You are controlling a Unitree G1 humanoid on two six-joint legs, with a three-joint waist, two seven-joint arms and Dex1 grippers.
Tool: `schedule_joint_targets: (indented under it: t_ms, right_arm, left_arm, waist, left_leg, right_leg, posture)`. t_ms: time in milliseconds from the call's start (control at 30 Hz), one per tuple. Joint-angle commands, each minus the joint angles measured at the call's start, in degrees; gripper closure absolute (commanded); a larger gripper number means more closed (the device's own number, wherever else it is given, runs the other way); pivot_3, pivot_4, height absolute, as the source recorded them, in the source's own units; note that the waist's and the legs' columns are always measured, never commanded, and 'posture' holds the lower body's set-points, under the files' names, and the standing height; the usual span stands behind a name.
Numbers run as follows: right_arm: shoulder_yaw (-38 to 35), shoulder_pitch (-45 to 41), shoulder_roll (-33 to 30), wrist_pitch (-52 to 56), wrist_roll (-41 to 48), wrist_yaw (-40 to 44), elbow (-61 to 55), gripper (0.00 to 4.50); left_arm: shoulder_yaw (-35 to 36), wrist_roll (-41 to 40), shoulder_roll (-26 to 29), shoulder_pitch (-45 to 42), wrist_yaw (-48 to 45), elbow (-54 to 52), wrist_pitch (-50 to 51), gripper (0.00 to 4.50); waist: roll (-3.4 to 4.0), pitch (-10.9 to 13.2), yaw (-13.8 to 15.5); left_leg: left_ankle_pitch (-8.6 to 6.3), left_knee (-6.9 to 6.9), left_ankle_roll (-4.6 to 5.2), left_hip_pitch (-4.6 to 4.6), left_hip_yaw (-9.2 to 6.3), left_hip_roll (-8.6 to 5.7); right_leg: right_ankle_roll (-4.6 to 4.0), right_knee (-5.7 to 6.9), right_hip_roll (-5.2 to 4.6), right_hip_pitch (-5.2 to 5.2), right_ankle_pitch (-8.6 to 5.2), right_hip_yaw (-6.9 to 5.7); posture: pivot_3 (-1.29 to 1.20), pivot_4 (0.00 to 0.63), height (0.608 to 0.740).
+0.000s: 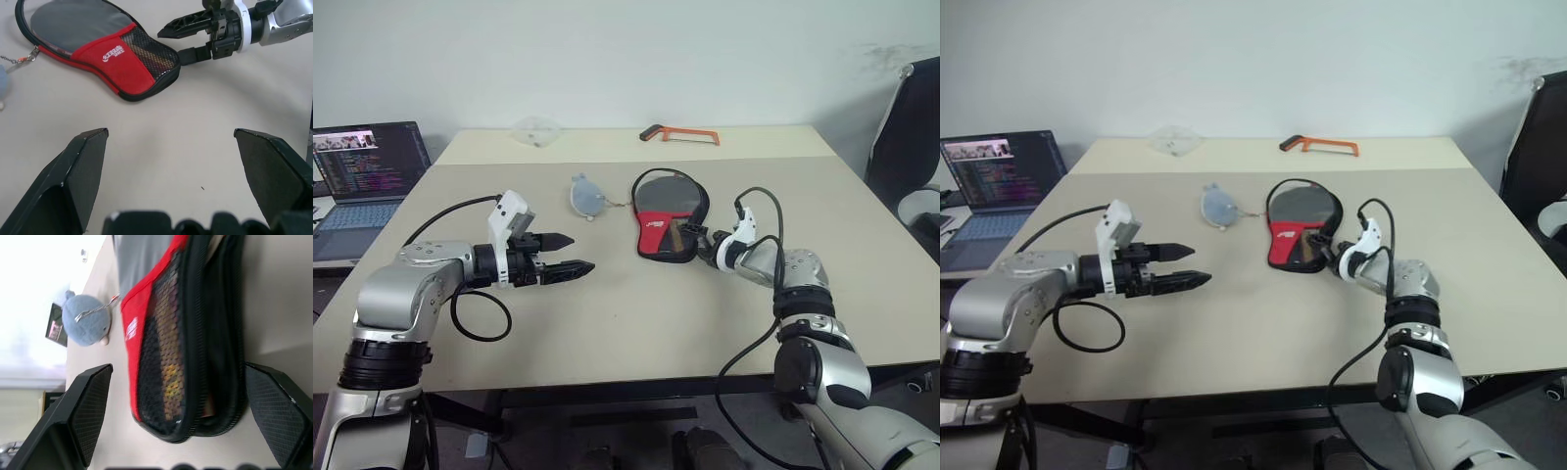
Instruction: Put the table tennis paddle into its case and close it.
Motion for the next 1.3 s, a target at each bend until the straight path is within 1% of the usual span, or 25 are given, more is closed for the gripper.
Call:
schedule_joint_targets:
  t_ms: [33, 333, 367, 400, 433, 633, 700, 800, 900, 1033, 1200, 1267, 1300]
  right_arm:
    - [0.9, -2.0, 0.6, -0.4, 0.4, 1.5, 0.6, 0.00]
    - [-0.8, -4.5, 0.8, -7.0, -0.1, 1.8, 9.4, 0.00]
    - [-0.7, -4.6, 0.8, -7.6, -0.3, 1.8, 10.2, 0.38]
    - [-0.7, -4.6, 0.7, -8.2, -0.4, 1.7, 10.9, 0.60]
    - [-0.6, -4.6, 0.7, -8.7, -0.5, 1.5, 11.4, 0.92]
    - [-0.2, -3.5, 0.4, -9.4, -0.9, 1.4, 12.3, 3.05]
    - [-0.3, -2.9, 0.3, -8.8, -0.9, 1.4, 11.7, 3.68]
    - [-0.3, -2.1, 0.2, -7.7, -0.6, 0.8, 10.3, 4.49]
    - [-0.1, -0.7, 0.2, -4.6, 0.0, 0.3, 7.0, 4.49]
    - [2.2, 4.1, -0.1, 5.8, 2.0, 0.1, -3.9, 4.49]
    - [4.9, 14.0, 0.4, 23.0, 7.4, -0.8, -24.4, 4.49]
    - [6.7, 20.3, 0.4, 32.4, 10.8, -0.6, -36.4, 4.49]
    - [7.7, 22.9, 0.2, 35.5, 12.5, -0.3, -41.0, 4.49]
  left_arm:
    - [1.5, -0.6, 0.8, -0.4, 0.6, -2.0, -1.1, 0.01]
    - [1.2, -0.5, 0.7, -0.1, 1.2, -2.3, -1.7, 0.01]
    - [1.2, -0.5, 0.7, -0.1, 1.3, -2.3, -1.8, 0.00]
    - [1.1, -0.5, 0.7, -0.1, 1.3, -2.3, -1.8, 0.00]
    - [1.1, -0.5, 0.7, 0.0, 1.3, -2.3, -1.9, 0.00]
    - [0.9, -0.3, 0.6, 0.3, 1.3, -2.4, -2.3, 0.00]
    - [0.7, -0.2, 0.5, 0.2, 1.4, -2.2, -2.5, 0.00]
    - [0.6, 0.1, 0.4, 0.1, 1.3, -1.8, -2.9, 0.00]
    - [0.4, 0.5, 0.5, 0.2, 1.2, -1.4, -3.4, 0.00]
    - [0.4, 0.6, 0.9, 0.2, 0.9, -1.1, -3.8, 0.00]
    - [0.4, 0.7, 1.7, 0.7, 0.2, -0.8, -4.1, 0.00]
    - [0.1, 0.9, 1.9, 0.6, -0.2, -0.3, -4.4, 0.00]
    - [-0.1, 1.0, 1.9, 0.5, -0.3, 0.0, -4.6, 0.00]
  waist:
    - [0.00, 0.0, 0.0]
    - [0.00, 0.0, -0.1]
    - [-0.01, 0.0, -0.1]
    - [-0.01, 0.0, -0.1]
    - [-0.01, 0.0, -0.1]
    - [-0.01, 0.0, -0.1]
    - [-0.02, 0.0, -0.1]
    - [-0.05, 0.0, 0.0]
    - [-0.05, 0.0, 0.1]
    - [-0.05, 0.0, 0.6]
    - [-0.04, 0.0, 1.4]
    - [-0.04, 0.0, 1.5]
    - [-0.04, 0.0, 1.5]
  left_leg:
    - [0.00, 0.00, 0.00, -0.01, -0.01, 0.00]
    - [0.00, -0.01, 0.00, 0.01, 0.02, 0.01]
    - [0.00, -0.01, 0.00, 0.02, 0.04, 0.01]
    - [0.00, 0.00, 0.00, 0.02, 0.03, 0.01]
    - [0.00, 0.00, 0.00, 0.02, 0.03, 0.01]
    - [0.00, -0.01, 0.00, 0.01, 0.02, 0.02]
    - [0.00, -0.01, 0.00, 0.01, 0.02, 0.01]
    - [0.00, 0.01, 0.00, 0.07, -0.02, -0.01]
    - [0.00, 0.02, 0.00, 0.14, -0.08, -0.03]
    - [0.00, -0.01, 0.00, 0.04, -0.19, -0.04]
    - [-0.03, -0.12, 0.03, -0.06, -0.34, -0.03]
    - [-0.05, -0.13, 0.05, -0.07, -0.35, -0.02]
    - [-0.05, -0.15, 0.05, -0.08, -0.38, -0.02]
  right_leg:
    - [0.00, 0.00, 0.00, 0.00, 0.00, -0.01]
    - [0.00, 0.00, 0.00, 0.00, 0.00, 0.00]
    - [0.00, 0.00, 0.00, 0.00, 0.00, 0.00]
    - [0.00, 0.00, 0.00, 0.01, 0.00, 0.01]
    - [0.00, 0.00, 0.00, 0.01, 0.00, 0.01]
    - [0.00, -0.01, 0.00, 0.00, 0.00, 0.02]
    - [0.00, -0.01, 0.00, 0.01, 0.00, 0.02]
    - [0.00, -0.03, 0.00, 0.11, 0.00, -0.01]
    - [0.03, -0.06, 0.01, 0.20, -0.02, -0.06]
    - [0.02, -0.11, 0.02, 0.18, -0.02, -0.15]
    - [0.03, -0.29, -0.07, 0.14, -0.04, -0.24]
    - [0.03, -0.34, -0.07, 0.14, -0.04, -0.25]
    - [0.02, -0.36, -0.07, 0.14, -0.05, -0.27]
  posture:
    - [0.00, 0.150, 0.740]
    - [0.00, 0.150, 0.740]
    - [0.00, 0.150, 0.740]
    - [0.00, 0.150, 0.740]
    - [0.00, 0.150, 0.740]
    - [0.00, 0.150, 0.740]
    - [0.00, 0.150, 0.740]
    - [0.00, 0.150, 0.740]
    - [0.00, 0.150, 0.740]
    - [0.00, 0.150, 0.740]
    - [0.00, 0.150, 0.740]
    - [0.00, 0.150, 0.740]
    - [0.00, 0.150, 0.740]
